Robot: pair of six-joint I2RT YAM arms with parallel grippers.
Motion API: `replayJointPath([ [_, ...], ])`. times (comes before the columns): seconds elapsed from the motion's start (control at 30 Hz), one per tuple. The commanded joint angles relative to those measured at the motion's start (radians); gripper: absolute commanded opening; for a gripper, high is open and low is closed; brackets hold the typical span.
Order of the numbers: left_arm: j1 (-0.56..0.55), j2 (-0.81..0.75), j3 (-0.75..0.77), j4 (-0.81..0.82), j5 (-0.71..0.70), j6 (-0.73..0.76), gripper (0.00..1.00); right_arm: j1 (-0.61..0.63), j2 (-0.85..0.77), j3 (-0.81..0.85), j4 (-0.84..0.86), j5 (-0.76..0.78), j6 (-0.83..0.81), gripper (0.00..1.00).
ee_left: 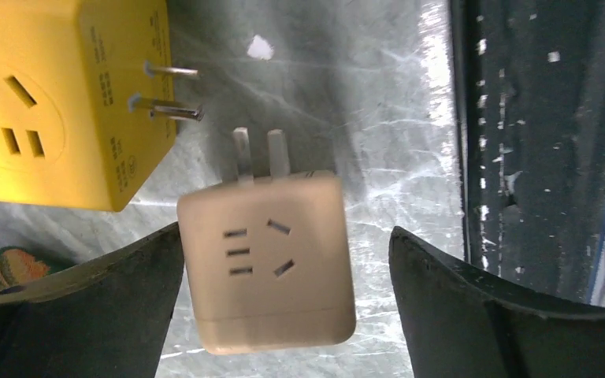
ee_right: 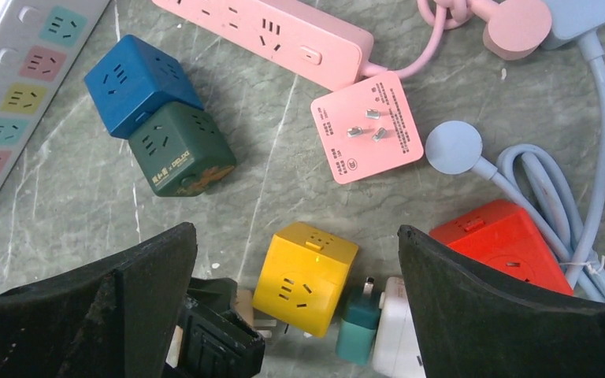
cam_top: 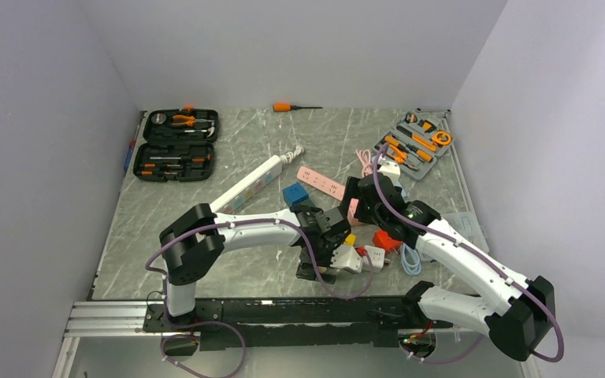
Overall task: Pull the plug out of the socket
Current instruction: Place the plug at the center of the board.
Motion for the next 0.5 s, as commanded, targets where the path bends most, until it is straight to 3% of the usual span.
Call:
replayJointPath([
  [0.0, 0.014, -0.085, 0.054, -0.003, 0.153, -0.018, 0.99, -0.002, 0.022, 0.055, 0.007, 0.002, -0.026, 1.00],
  [0.2, 0.131, -0.201, 0.237, -0.245, 0.225, -0.030, 1.00, -0.002, 0.043, 0.099, 0.024, -0.007, -0.088, 1.00],
  [0.33, 0.325, -0.300, 0.343, -0.446, 0.389, -0.011, 0.99, -0.001, 0.095, 0.144, 0.059, -0.042, -0.133, 1.00],
  [0.47, 0.555, -0.392, 0.408, -0.530, 0.553, -0.002, 0.99, -0.002, 0.257, 0.203, 0.090, -0.072, -0.153, 0.99],
])
